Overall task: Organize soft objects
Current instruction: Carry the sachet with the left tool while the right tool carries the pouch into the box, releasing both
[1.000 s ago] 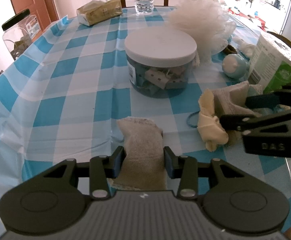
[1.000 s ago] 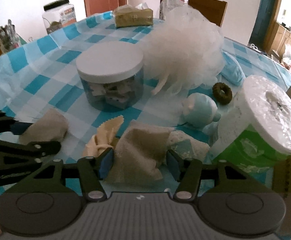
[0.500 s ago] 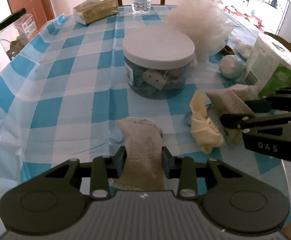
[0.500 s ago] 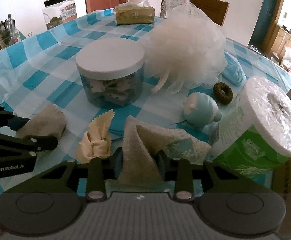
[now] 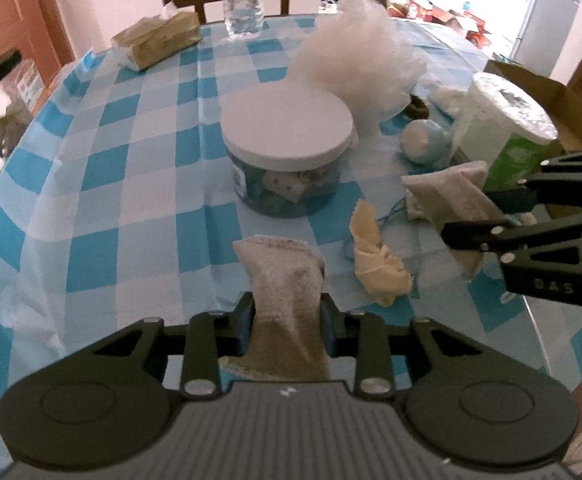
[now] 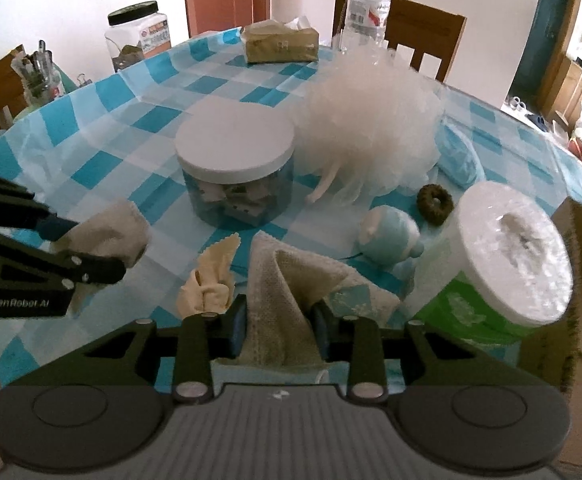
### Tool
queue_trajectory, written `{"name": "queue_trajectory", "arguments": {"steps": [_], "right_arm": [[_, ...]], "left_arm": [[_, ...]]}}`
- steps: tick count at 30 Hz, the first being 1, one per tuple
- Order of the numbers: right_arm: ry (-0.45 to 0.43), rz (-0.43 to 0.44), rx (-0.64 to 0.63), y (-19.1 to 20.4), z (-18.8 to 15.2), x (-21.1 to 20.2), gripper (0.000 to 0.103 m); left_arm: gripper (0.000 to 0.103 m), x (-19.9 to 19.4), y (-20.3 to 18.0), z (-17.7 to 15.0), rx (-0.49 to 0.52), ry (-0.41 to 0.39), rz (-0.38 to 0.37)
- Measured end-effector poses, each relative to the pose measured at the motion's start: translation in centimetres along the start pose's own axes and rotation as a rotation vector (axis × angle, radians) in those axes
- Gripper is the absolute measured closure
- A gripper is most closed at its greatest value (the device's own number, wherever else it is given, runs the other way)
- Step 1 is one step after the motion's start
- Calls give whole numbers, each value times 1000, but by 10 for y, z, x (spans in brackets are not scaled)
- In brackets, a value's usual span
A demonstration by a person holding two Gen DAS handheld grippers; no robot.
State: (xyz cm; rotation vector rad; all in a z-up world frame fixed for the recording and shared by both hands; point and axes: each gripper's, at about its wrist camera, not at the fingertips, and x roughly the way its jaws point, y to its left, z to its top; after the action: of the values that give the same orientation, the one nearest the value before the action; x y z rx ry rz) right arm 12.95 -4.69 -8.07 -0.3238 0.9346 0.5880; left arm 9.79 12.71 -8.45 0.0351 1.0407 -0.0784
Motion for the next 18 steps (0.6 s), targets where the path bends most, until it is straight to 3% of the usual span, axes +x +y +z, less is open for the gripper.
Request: {"name": "queue_trajectory", "arguments": {"steps": [9, 18], "right_arm": [[-2, 12, 6, -14, -14, -42, 65], [-20, -55, 63, -78, -53, -91, 65]], "left_arm": [[73, -30, -19, 9, 62, 11, -51], [73, -62, -91, 29, 166, -8, -136]]}}
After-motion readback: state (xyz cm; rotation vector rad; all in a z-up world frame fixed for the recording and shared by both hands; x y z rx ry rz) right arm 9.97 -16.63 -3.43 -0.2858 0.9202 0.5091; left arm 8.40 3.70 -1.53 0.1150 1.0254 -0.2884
